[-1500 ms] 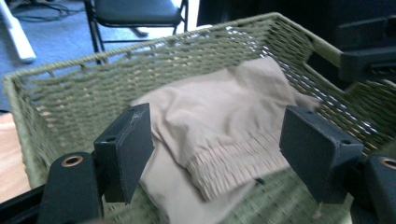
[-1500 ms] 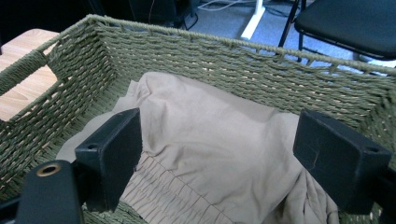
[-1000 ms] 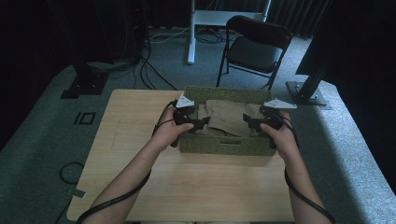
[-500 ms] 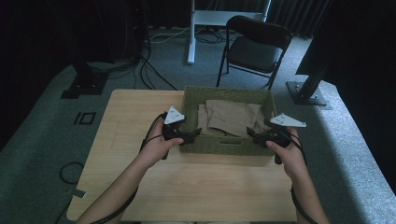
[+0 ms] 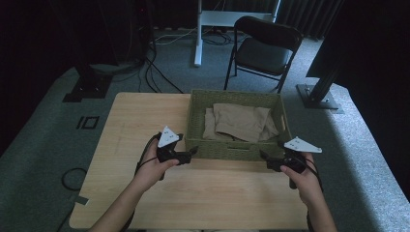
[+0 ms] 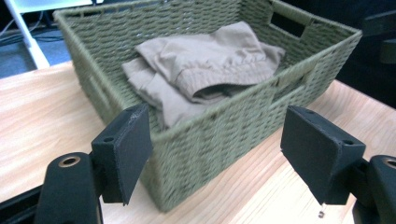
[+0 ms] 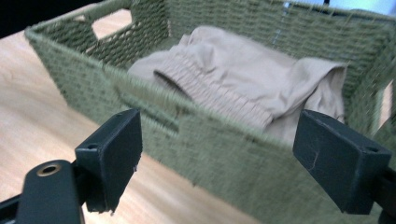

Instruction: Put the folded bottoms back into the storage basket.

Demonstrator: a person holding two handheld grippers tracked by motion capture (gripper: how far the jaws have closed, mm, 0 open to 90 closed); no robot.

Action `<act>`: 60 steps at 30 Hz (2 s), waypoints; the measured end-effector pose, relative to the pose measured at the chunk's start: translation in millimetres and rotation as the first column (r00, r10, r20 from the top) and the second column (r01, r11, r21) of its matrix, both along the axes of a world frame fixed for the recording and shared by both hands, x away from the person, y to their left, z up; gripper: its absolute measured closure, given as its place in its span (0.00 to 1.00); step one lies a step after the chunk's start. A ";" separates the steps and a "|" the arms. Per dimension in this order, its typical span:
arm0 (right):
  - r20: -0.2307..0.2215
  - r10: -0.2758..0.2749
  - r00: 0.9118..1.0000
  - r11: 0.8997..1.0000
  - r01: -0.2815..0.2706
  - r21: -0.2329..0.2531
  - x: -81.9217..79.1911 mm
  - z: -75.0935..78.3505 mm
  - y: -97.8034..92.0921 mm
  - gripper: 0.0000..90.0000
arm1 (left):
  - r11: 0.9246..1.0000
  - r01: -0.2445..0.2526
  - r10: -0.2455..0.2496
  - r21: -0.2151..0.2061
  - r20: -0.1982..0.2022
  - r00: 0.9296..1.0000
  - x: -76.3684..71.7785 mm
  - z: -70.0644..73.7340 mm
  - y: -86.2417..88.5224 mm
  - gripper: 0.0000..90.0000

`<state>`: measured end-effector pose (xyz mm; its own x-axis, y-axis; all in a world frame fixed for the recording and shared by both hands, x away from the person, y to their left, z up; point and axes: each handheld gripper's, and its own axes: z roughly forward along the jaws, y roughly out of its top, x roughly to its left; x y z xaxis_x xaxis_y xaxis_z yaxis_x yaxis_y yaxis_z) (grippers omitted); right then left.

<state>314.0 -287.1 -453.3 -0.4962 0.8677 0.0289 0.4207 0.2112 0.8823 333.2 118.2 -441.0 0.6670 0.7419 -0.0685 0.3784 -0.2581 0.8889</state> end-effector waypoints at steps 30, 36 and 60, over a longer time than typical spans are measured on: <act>-0.136 -0.115 0.984 0.992 0.107 -0.065 -25.4 -92.6 -16.3 0.17 | 0.975 -0.179 0.202 0.133 -0.196 0.960 -40.6 -92.5 67.0 0.22; -0.144 -0.170 0.975 0.983 0.158 -0.090 -27.8 -98.7 -22.9 0.17 | 0.959 -0.239 0.267 0.155 -0.200 0.943 -45.6 -99.2 82.9 0.22; -0.222 -0.220 0.950 0.971 0.191 -0.144 -24.8 -103.4 -23.6 0.14 | 0.881 -0.397 0.445 0.256 -0.169 0.879 -48.2 -110.7 99.5 0.18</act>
